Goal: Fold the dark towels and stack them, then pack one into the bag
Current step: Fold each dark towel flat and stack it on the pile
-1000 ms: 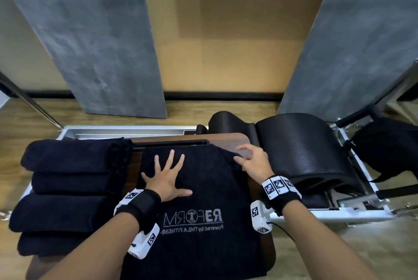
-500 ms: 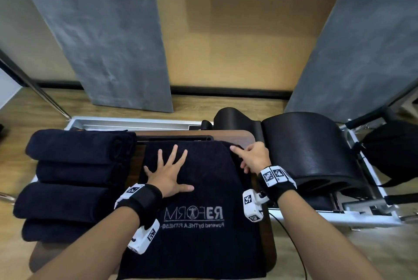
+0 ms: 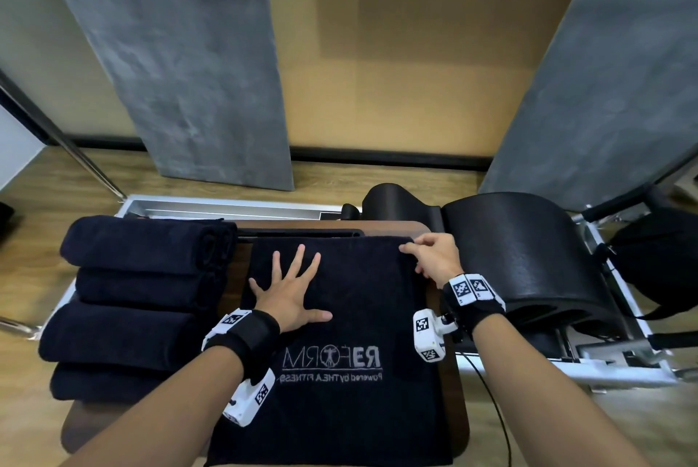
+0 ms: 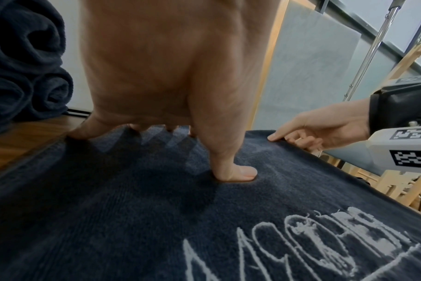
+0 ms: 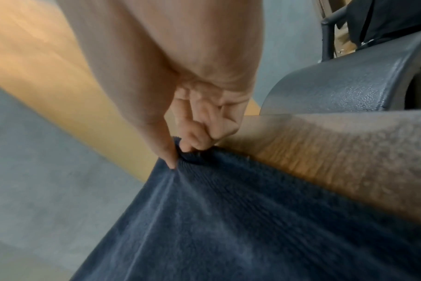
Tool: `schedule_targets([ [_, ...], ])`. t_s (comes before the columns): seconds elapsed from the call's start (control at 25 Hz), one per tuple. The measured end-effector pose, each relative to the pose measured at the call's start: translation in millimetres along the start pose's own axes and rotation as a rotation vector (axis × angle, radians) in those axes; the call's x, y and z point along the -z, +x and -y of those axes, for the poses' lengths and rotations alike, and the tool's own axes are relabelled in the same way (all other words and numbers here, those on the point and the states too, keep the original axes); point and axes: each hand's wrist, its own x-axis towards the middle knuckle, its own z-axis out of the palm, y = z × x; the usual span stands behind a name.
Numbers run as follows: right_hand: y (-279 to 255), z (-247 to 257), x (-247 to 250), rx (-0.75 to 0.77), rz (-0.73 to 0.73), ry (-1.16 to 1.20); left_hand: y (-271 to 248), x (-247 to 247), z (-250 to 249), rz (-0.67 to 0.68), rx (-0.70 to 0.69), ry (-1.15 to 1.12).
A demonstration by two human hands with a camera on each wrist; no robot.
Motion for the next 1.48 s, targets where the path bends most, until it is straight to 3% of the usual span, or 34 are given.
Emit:
schedule_targets([
  [0.2,-6,1,4,-0.060,0.074,0.361,2,-1,2,-0.008,-0.012,-0.019],
  [0.32,-2,0,11,-0.133,-0.072,0.698,2,-2,2,-0.016,-0.017,-0.027],
  [0.4,-1,-2,12,-0.128,-0.227,0.732,3,-3,3,-0.022,-0.021,-0.029],
  [0.48,-3,-3,11,-0.093,-0.346,0.664,4,-5,4,-0.030,-0.024,-0.032],
  [0.52,-5,-4,11,-0.073,-0.338,0.640,4,-5,4,-0.032,-0.024,-0.032],
  [0.68,-28,-9,12,-0.034,0.058,0.496,2,-4,5,-0.048,-0.030,-0.043],
  [0.8,-58,-22,7,0.020,0.123,0.332,-15,-16,10,-0.188,-0.075,-0.038],
  [0.96,-110,-48,6,0.261,0.060,0.142,-52,-58,25,-0.387,-0.190,-0.005],
  [1.08,-159,-74,3,0.419,0.086,-0.095,-89,-95,39,-0.461,-0.289,-0.042],
  [1.24,-220,-113,1,0.551,0.159,-0.304,-140,-140,59,-0.670,-0.419,-0.055],
  [1.36,-248,-138,1,0.638,0.327,-0.536,-168,-158,69,-0.595,-0.391,-0.038],
  [1.48,-257,-158,1,0.743,0.301,-0.905,-182,-161,81,-0.513,-0.404,0.014],
])
